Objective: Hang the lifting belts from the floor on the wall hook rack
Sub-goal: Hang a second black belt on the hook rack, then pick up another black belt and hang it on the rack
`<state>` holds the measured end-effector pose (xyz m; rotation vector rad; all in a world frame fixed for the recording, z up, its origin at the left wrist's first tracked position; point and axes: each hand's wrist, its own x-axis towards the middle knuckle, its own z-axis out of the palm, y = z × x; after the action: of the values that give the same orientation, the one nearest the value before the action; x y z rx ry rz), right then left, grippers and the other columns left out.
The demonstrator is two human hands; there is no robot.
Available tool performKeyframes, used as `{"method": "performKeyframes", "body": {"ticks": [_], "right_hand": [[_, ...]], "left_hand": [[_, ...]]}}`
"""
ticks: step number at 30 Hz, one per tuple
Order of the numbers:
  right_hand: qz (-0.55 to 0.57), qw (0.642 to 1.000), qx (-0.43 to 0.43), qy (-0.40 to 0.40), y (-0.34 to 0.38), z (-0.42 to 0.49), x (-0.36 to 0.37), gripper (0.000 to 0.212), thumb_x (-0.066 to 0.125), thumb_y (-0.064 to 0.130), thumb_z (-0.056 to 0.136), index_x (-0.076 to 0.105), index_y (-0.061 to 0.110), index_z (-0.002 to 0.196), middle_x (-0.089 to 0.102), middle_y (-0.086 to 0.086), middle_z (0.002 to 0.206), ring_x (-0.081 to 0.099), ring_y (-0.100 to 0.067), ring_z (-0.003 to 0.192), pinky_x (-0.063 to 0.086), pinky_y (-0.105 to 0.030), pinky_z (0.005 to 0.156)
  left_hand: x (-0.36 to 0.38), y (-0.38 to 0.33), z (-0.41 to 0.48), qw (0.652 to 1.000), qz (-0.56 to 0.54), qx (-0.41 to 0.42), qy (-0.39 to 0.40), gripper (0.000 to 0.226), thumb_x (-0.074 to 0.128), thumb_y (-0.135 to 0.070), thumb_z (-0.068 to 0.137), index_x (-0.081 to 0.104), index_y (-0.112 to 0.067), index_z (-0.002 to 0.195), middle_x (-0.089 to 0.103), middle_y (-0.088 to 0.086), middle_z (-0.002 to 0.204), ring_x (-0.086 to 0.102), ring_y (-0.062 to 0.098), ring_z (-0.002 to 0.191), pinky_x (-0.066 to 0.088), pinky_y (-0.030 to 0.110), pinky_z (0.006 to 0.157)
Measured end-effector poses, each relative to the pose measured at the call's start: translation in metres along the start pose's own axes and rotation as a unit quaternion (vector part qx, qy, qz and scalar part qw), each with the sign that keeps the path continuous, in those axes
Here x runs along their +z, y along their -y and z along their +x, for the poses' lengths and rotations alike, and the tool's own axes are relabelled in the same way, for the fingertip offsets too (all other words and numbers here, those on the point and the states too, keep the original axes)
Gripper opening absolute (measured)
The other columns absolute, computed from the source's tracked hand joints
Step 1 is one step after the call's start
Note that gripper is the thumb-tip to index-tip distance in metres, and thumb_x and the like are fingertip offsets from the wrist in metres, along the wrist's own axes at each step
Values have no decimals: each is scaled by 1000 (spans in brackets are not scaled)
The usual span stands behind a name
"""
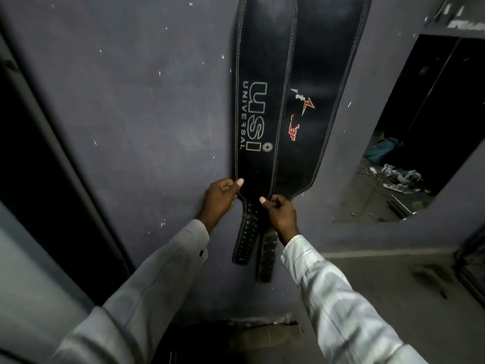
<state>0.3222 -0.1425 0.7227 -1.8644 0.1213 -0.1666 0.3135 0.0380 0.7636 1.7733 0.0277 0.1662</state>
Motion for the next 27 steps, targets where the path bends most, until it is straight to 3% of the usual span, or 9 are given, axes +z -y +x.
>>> {"method": "performKeyframes", "body": {"ticks": [5,7,9,12,14,17,22,27], "right_hand": [[33,998,56,-7,-24,-33,8,23,72,37,88,66,16,82,65,7,70,60,-13,74,53,-38,87],[45,997,60,-3,-33,-50,10,23,71,39,87,62,20,79,63,7,71,57,-14,74,53,-41,86],[55,996,74,8,-41,-69,12,28,70,46,83,60,22,75,63,4,71,57,-15,72,53,-43,82],[79,990,109,50,-61,-102,11,23,69,36,90,62,21,74,64,-3,72,57,-18,70,49,-39,71],[96,981,143,86,-76,-127,10,26,64,26,96,62,18,71,63,-10,73,57,-22,73,48,-40,72],[106,963,205,137,-108,-174,10,29,59,22,100,57,17,71,62,-15,78,59,-24,75,50,-37,74],[71,929,290,218,-171,-263,5,24,52,20,103,56,16,80,58,-4,70,54,-13,64,46,-21,56],[55,865,399,298,-239,-333,0,6,54,21,102,57,15,101,64,-11,98,63,-23,87,51,-35,79]], "left_hand": [[17,36,-29,988,-86,-128,9,26,60,-37,94,57,-16,78,56,4,73,52,17,63,45,22,53],[26,48,-47,979,-108,-169,17,22,53,-29,101,63,-10,101,63,6,87,61,20,76,52,28,65],[33,60,-68,966,-132,-220,25,35,49,-27,103,56,-1,125,63,14,108,64,31,99,54,34,77],[38,81,-111,947,-154,-282,25,41,48,-27,104,51,0,135,59,19,125,59,38,118,51,39,89],[39,100,-144,934,-169,-314,12,37,48,-25,104,53,-3,132,61,17,122,62,36,114,52,38,85],[41,143,-207,915,-179,-361,-7,20,47,-24,104,55,-10,116,64,11,107,64,23,89,54,32,72],[55,224,-323,866,-200,-453,-71,17,45,-22,103,58,-11,101,62,6,85,60,19,72,51,31,67],[62,270,-430,820,-206,-517,-135,18,52,-19,101,61,-14,86,63,6,78,61,19,67,52,27,54]]}}
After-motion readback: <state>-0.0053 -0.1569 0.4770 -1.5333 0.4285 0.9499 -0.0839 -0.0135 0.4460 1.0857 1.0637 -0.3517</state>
